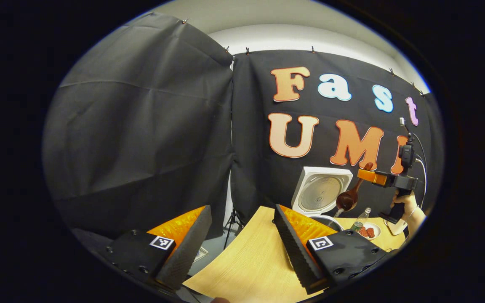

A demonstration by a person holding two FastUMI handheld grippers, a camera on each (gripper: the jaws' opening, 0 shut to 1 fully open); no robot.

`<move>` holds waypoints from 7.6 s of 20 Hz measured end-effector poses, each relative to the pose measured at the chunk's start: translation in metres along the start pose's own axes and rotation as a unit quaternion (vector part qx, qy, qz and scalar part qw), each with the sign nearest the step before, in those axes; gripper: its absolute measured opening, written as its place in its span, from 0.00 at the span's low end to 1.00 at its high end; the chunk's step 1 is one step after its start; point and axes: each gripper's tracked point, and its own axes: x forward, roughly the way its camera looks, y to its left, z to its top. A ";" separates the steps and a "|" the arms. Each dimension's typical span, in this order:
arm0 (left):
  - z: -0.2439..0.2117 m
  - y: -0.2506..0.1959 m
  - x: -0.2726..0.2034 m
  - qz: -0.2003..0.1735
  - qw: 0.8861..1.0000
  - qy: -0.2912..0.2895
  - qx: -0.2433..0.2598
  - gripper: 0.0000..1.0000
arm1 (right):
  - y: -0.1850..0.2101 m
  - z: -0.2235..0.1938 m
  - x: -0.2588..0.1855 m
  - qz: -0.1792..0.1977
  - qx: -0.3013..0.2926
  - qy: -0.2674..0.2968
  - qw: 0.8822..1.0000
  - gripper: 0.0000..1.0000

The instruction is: Close the left gripper, press the button to open the rice cooker; take a wooden spoon from the chopstick holder with the right hand, scoop a spoonful of rice and pour it into the rice cooker, then put the wooden spoon back into the chopstick holder.

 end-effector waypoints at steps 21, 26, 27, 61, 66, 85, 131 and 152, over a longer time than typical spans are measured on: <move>0.020 -0.043 -0.029 -0.041 0.999 -0.029 -0.013 1.00 | -0.118 0.017 -0.128 -0.076 0.103 -0.017 0.992 0.05; 0.018 -0.076 -0.034 -0.070 0.997 -0.028 -0.013 1.00 | -0.187 -0.005 -0.206 -0.150 0.115 -0.008 0.982 0.05; 0.018 -0.083 -0.035 -0.077 0.997 -0.027 -0.015 1.00 | -0.198 -0.010 -0.222 -0.161 0.121 -0.007 0.979 0.05; 0.010 -0.119 -0.046 -0.100 0.995 0.000 0.005 1.00 | -0.279 -0.258 -0.366 -0.313 0.322 0.096 0.888 0.23; 0.033 -0.142 -0.026 -0.115 0.993 -0.015 0.017 1.00 | -0.292 -0.241 -0.394 -0.347 0.313 0.093 0.879 0.80; 0.146 -0.299 0.217 -0.192 0.981 0.001 0.001 1.00 | -0.322 -0.151 -0.453 -0.429 0.244 0.039 0.869 0.95; -0.190 -0.304 0.151 -0.144 0.968 0.207 0.015 1.00 | -0.232 -0.066 -0.398 -0.251 0.063 0.065 0.964 0.95; -0.143 -0.269 0.125 -0.137 0.972 0.183 0.054 1.00 | -0.264 -0.048 -0.407 -0.287 0.059 0.054 0.955 0.95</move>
